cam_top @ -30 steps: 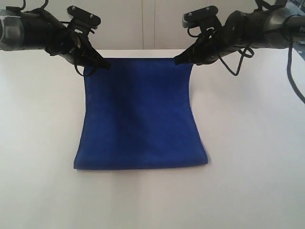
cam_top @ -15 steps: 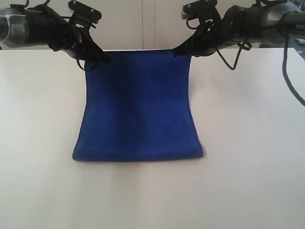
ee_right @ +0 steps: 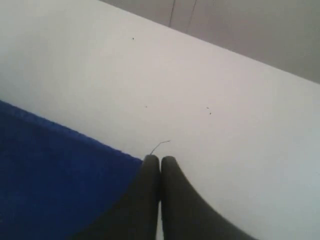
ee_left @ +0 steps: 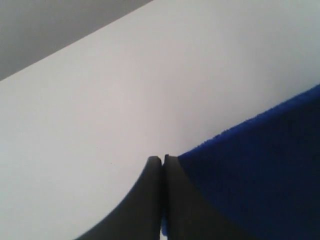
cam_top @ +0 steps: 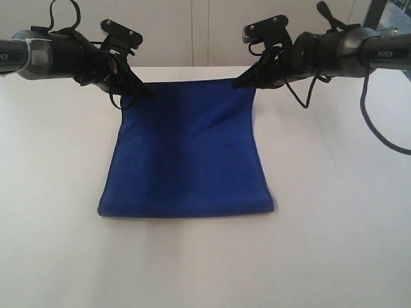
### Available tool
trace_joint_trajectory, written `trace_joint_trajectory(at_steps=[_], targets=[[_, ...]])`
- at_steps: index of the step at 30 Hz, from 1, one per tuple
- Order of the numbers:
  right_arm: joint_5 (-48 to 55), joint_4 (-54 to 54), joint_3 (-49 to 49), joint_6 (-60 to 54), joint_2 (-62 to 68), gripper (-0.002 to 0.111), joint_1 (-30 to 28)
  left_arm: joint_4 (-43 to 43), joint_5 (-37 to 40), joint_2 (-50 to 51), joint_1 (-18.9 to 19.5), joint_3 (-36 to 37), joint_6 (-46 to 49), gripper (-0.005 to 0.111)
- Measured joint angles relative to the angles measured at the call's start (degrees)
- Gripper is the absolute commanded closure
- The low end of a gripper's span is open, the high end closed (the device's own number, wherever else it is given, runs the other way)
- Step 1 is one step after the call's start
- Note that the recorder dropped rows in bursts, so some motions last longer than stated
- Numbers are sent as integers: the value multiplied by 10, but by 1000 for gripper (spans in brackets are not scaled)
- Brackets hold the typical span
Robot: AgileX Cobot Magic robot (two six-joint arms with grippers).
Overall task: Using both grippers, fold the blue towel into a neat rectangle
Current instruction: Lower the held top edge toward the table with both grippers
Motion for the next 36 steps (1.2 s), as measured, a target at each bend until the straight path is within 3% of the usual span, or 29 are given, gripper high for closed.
trace_joint_trajectory(at_steps=[36], targets=[[-82,-6,0,-10,31,108,2,3,-74,30,24,0,17,107]])
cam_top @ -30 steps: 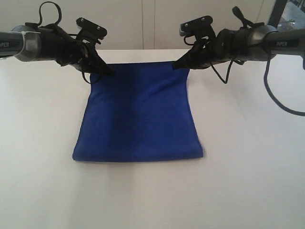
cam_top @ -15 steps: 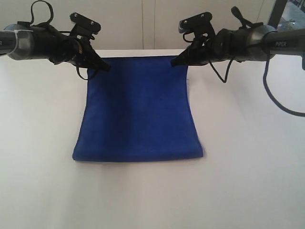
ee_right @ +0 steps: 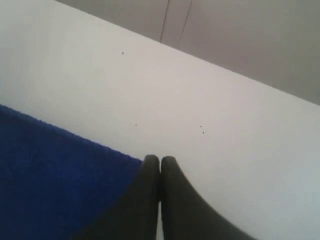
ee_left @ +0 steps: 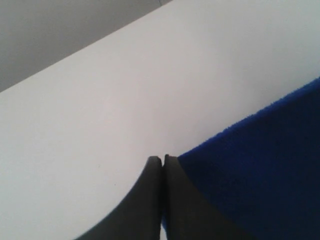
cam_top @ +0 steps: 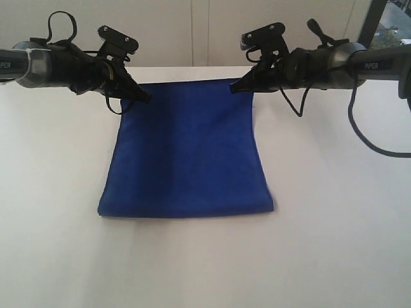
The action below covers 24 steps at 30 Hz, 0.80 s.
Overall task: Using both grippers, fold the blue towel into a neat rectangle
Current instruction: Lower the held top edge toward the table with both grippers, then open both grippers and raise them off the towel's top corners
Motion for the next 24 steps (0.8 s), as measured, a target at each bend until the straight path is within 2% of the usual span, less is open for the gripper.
trace_joint_trajectory(at_steps=[10,14,17,18,19,20,24], targets=[[-16,0,0,0,21,108,3,1,-12,5,5,0,-2,106],[-23,0,0,0,28,97,3,1,-12,5,5,0,-2,90],[-25,0,0,0,28,87,3,1,-10,5,7,0,-2,71],[-27,0,0,0,28,80,3,2,-9,5,8,0,-2,60],[-31,0,0,4,28,77,3,2,-6,5,10,0,-1,57],[-34,0,0,5,28,74,3,2,-6,5,11,0,2,53],[-35,0,0,9,28,74,3,2,-6,5,11,0,8,53]])
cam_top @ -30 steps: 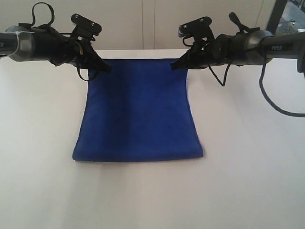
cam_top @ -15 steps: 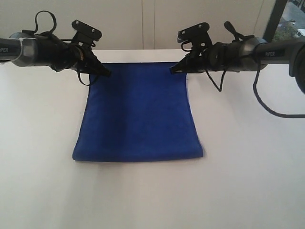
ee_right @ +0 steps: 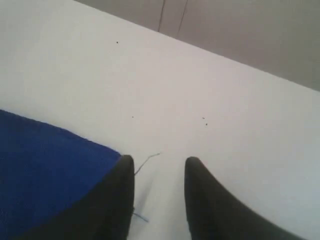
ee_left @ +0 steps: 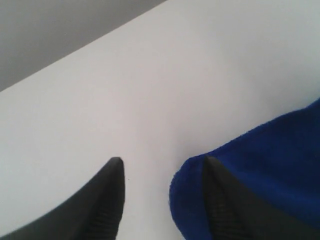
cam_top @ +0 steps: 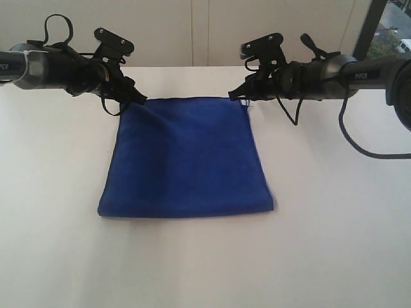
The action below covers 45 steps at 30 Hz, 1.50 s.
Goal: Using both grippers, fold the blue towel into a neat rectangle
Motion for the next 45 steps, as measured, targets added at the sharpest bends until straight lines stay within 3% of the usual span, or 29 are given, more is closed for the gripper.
trace_joint_trajectory(at_steps=[4,10,16,24,31,45], targets=[[19,0,0,25,0,74,0,0,3,0,0,-2,7,53],[188,3,-50,81,-30,75,-11,-16,96,-27,0,-25,7,59],[350,12,-88,86,-65,108,-27,-106,231,-70,0,-27,7,106],[487,17,-72,90,-123,108,-27,-167,375,-111,-5,-20,19,107],[496,26,34,98,-216,108,-21,-196,397,-190,-44,40,18,107],[470,73,249,98,-372,108,-8,-237,381,-324,-72,258,-42,107]])
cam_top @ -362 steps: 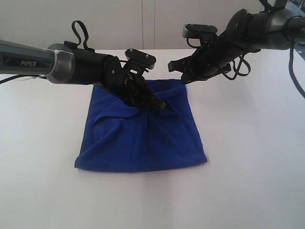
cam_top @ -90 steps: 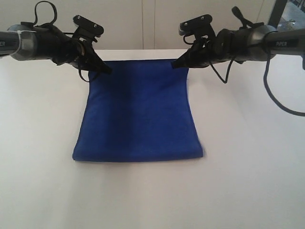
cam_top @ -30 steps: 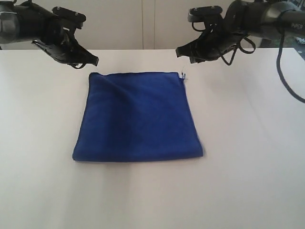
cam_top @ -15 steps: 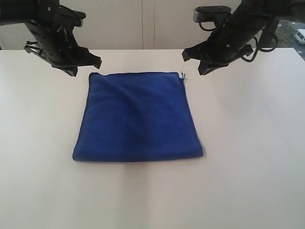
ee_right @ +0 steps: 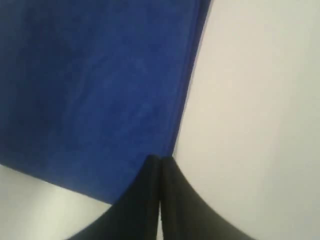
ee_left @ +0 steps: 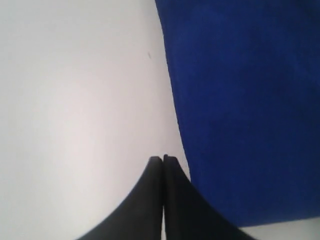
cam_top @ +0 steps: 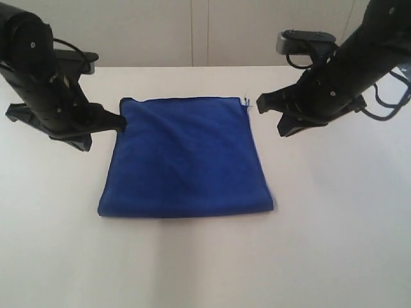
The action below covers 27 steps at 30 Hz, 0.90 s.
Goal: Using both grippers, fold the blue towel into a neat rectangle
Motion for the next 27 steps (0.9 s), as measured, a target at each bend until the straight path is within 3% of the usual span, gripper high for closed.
trace_joint_trajectory(at_steps=[7,14,18,23,27], targets=[[-33,14,76,-75,-23,108,32,-48,-51,-17,-27,65,101,107],[-48,16,103,-217,-23,108,64,-53,-95,-17,-65,96,302,107],[-63,16,114,-285,-13,99,73,-53,-114,-17,-66,118,381,106],[-79,16,116,-346,11,79,73,-53,-139,-17,-66,131,423,82],[-82,16,116,-406,28,77,73,-54,-143,-3,-66,131,437,64]])
